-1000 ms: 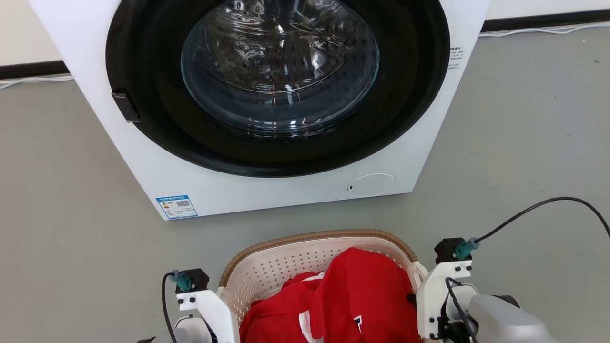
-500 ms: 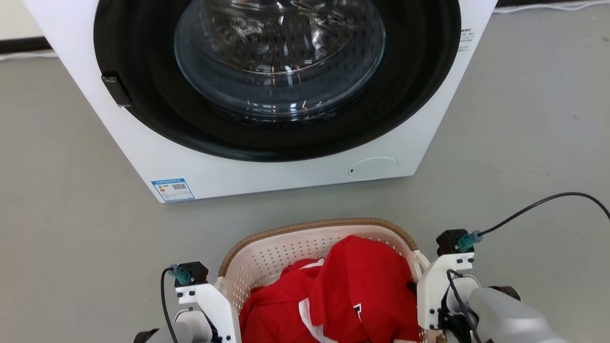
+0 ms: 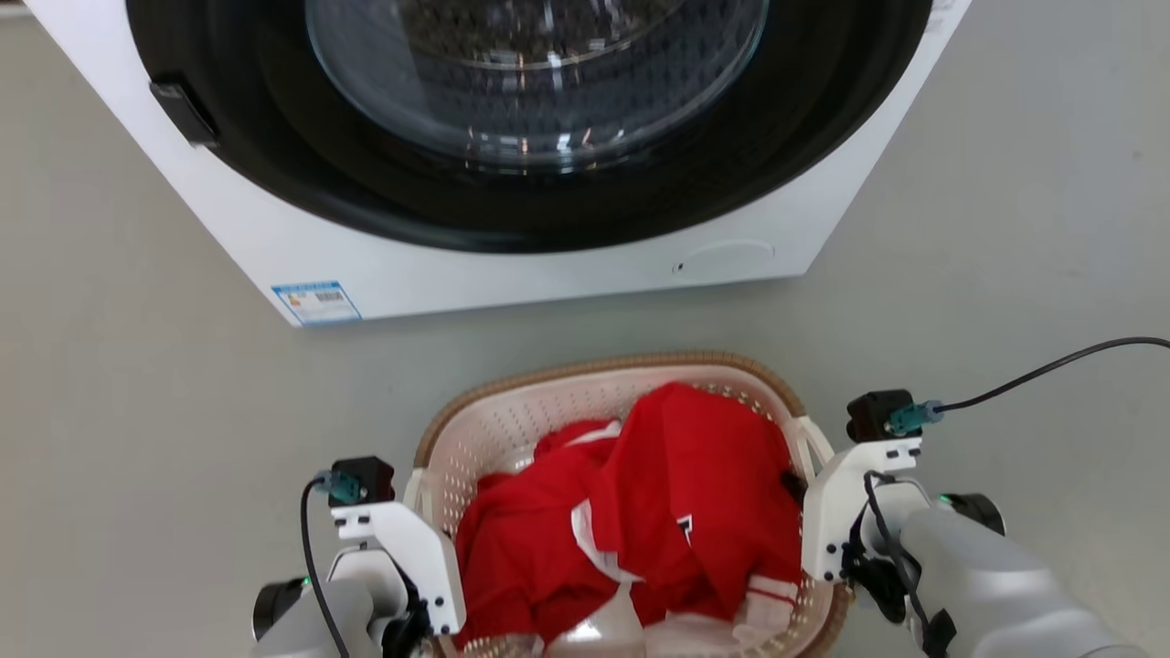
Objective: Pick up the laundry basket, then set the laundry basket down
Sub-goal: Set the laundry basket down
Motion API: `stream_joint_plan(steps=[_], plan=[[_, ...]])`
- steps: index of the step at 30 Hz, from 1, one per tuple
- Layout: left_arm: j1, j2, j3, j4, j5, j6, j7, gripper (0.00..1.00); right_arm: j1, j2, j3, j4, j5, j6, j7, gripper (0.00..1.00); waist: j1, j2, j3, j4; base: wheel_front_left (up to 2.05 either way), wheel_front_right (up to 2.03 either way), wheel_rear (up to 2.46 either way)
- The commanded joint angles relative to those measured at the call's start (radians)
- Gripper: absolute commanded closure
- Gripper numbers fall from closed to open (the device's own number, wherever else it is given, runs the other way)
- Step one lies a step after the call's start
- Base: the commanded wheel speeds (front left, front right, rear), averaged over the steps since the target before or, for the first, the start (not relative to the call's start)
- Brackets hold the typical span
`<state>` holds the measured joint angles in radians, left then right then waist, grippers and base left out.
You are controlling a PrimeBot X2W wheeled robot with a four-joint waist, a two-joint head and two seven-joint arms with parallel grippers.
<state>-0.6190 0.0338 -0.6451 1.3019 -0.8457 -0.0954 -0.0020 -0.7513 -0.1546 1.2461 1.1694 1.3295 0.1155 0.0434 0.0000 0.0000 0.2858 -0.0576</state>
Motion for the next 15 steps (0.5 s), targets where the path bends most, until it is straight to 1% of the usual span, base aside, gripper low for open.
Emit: stream_joint_plan(steps=[1,9,15], plan=[[-0.046,0.026,0.017,-0.011,0.013,0.007,-0.025,1.0,-0.011,-0.008,0.007,-0.011,-0.009,0.015,-0.035,1.0,0.0,0.0,0.036,0.005,0.0,0.0,0.0],[-0.089,0.024,0.009,-0.011,0.019,0.007,-0.06,1.0,-0.038,-0.012,0.01,-0.01,-0.011,0.015,-0.09,1.0,0.0,0.0,0.121,0.013,0.0,0.0,0.0],[-0.131,0.023,0.006,-0.011,0.023,0.007,-0.108,1.0,-0.069,-0.024,0.012,-0.016,-0.012,0.015,-0.129,1.0,0.0,0.0,0.2,0.017,0.0,0.0,0.0]])
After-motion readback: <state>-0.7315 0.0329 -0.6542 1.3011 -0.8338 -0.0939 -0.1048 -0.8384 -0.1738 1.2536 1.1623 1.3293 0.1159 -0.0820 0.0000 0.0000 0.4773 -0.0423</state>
